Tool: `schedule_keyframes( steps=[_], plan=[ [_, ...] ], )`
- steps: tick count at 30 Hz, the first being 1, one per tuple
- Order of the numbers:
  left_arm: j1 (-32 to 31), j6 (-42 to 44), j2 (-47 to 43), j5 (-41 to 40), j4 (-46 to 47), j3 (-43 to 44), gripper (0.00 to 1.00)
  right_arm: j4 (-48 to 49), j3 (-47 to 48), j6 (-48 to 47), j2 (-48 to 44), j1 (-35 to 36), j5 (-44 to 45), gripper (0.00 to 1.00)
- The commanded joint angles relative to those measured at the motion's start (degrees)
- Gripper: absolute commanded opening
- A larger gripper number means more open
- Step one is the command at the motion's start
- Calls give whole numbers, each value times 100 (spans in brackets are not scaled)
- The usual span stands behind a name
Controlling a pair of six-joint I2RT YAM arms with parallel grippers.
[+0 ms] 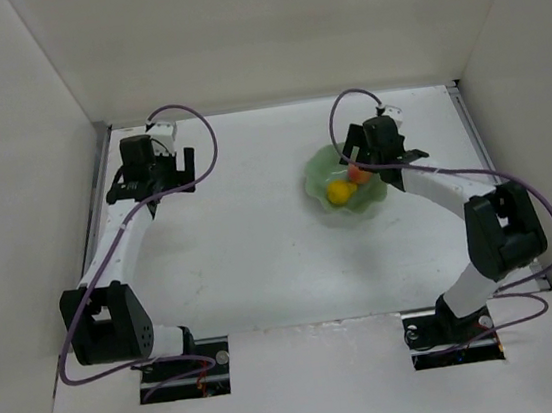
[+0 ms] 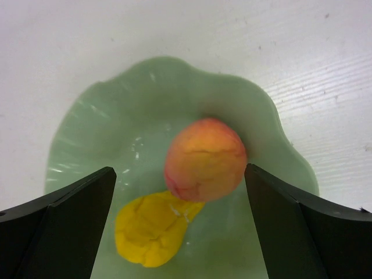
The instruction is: Place and organize the fake fruits in the fruit bowl
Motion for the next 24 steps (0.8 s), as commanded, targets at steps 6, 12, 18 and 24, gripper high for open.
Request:
schedule_keyframes(
  steps=[6,12,18,24],
  plan=[
    [237,-695,-317,-81,658,-257,100,268,-342,-58,-2296,-330,121,100],
    [545,-1020,-344,-64,710,-248,100,-214,-1564,83,-4520,-2191,68,100],
    [738,-1346,-352,199,649,-213,100,-927,-2312,144,-5709,-4575,-440,100],
    [888,-1487,-378,525,623,-222,100,-769,-2673,593,-5772,-4691,-669,100]
  ],
)
